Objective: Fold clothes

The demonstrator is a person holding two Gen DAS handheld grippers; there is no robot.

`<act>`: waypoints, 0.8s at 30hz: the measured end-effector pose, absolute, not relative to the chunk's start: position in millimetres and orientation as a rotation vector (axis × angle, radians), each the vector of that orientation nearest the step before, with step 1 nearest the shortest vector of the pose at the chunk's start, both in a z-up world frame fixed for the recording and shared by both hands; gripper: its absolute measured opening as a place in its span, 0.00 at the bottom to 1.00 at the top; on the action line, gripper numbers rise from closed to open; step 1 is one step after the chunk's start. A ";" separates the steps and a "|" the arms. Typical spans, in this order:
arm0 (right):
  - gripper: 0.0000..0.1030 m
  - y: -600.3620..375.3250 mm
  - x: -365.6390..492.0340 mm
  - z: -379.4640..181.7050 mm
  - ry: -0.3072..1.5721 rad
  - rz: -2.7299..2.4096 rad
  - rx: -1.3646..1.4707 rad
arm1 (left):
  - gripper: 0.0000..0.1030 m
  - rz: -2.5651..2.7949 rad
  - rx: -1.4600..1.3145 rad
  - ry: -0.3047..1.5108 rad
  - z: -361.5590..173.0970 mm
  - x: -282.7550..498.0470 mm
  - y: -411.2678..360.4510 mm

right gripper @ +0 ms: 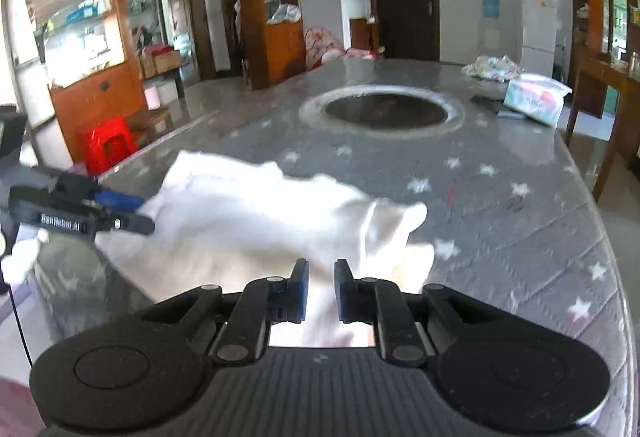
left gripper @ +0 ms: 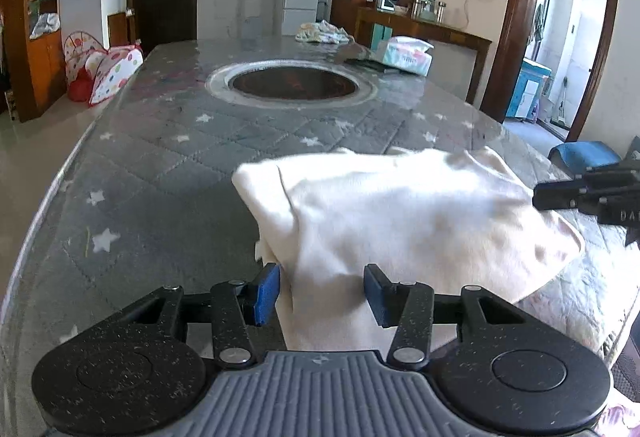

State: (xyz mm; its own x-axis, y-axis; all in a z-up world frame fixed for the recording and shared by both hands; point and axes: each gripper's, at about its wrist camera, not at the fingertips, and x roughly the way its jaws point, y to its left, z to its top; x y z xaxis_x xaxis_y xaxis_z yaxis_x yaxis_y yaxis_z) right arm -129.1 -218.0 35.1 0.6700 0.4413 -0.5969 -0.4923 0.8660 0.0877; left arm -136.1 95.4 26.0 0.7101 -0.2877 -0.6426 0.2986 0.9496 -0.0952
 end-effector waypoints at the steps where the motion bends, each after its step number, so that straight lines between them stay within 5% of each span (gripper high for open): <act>1: 0.13 -218.6 -130.4 31.5 0.666 0.524 -0.089 | 0.48 -0.325 0.016 0.715 24.6 -137.1 96.1; 24: 0.33 -122.5 -150.0 51.2 0.611 0.806 -0.369 | 0.53 -0.225 -0.119 0.736 31.5 -161.9 140.4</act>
State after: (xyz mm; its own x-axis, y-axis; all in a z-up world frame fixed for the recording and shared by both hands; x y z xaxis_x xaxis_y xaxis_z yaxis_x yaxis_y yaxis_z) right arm -150.0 -122.5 51.2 0.5361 0.5572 -0.6342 -0.7614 0.6435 -0.0783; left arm -161.9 140.4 31.5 0.7185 -0.2442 -0.6513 0.1607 0.9693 -0.1862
